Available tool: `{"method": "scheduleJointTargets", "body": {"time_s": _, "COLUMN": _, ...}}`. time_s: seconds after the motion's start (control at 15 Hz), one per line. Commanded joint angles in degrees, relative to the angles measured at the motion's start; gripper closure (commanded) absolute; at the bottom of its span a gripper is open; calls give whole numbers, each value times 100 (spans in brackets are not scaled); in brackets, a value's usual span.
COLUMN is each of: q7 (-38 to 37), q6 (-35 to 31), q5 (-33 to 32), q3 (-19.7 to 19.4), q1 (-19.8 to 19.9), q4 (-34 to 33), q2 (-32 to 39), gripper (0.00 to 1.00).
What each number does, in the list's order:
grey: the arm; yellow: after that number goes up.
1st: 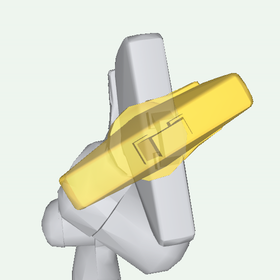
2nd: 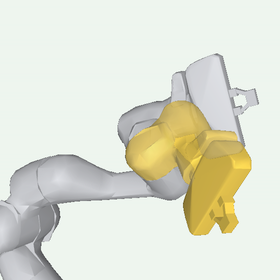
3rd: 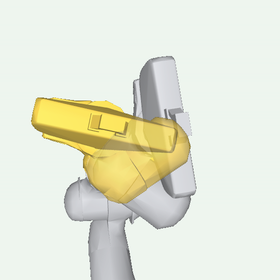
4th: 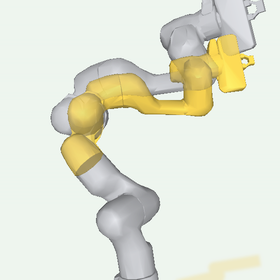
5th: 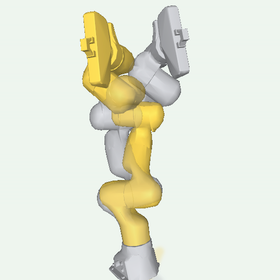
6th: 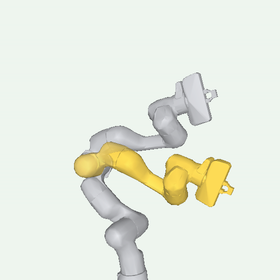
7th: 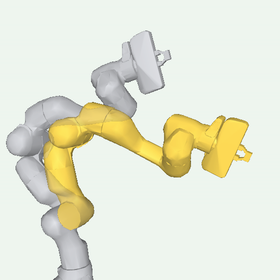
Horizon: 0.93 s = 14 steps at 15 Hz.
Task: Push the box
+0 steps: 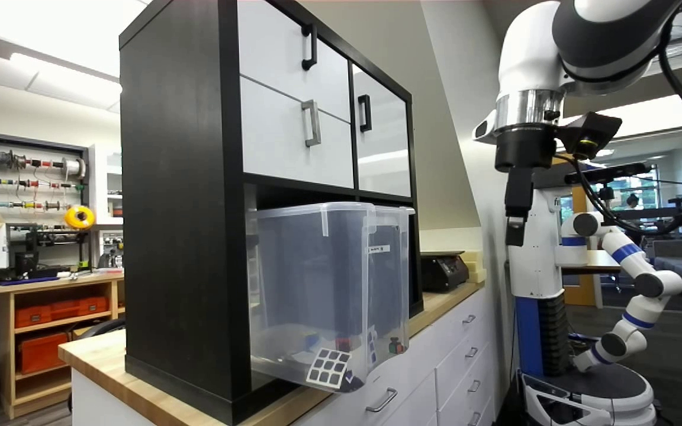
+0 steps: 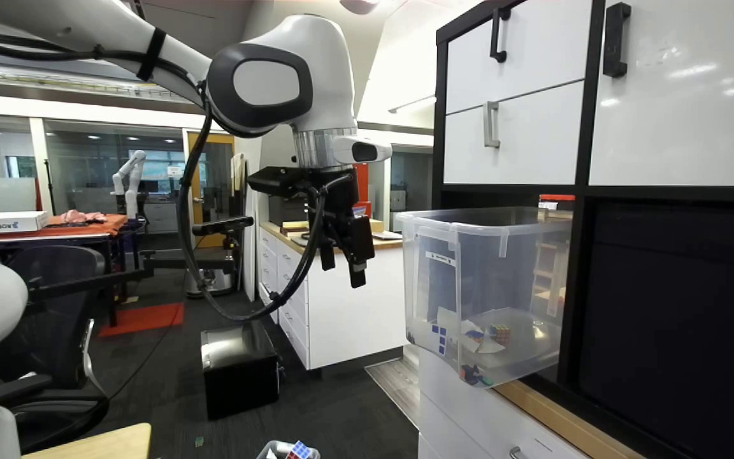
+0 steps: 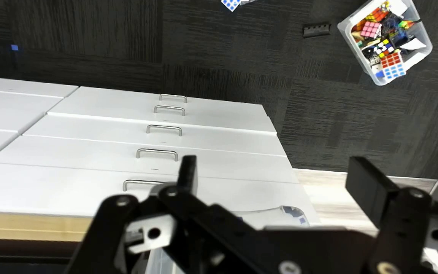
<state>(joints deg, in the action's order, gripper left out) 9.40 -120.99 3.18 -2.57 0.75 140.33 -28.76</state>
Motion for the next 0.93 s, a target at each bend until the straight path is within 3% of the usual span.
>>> {"method": "scheduleJointTargets", "body": {"time_s": 0.0, "q7": -21, "q6": 16, "q5": -24, "q3": -37, "q1": -43, "q4": -13, "q2": 0, "gripper": 0}}
{"method": "scheduleJointTargets", "body": {"time_s": 0.27, "q7": -71, "q6": -252, "q5": 120, "q3": -34, "q1": -98, "q4": 34, "q2": 154, "gripper": 0}}
{"method": "scheduleJointTargets", "body": {"time_s": 0.87, "q7": -47, "q6": -1891, "q5": 489, "q3": 85, "q1": -374, "q4": -139, "q2": 1139, "gripper": 0}}
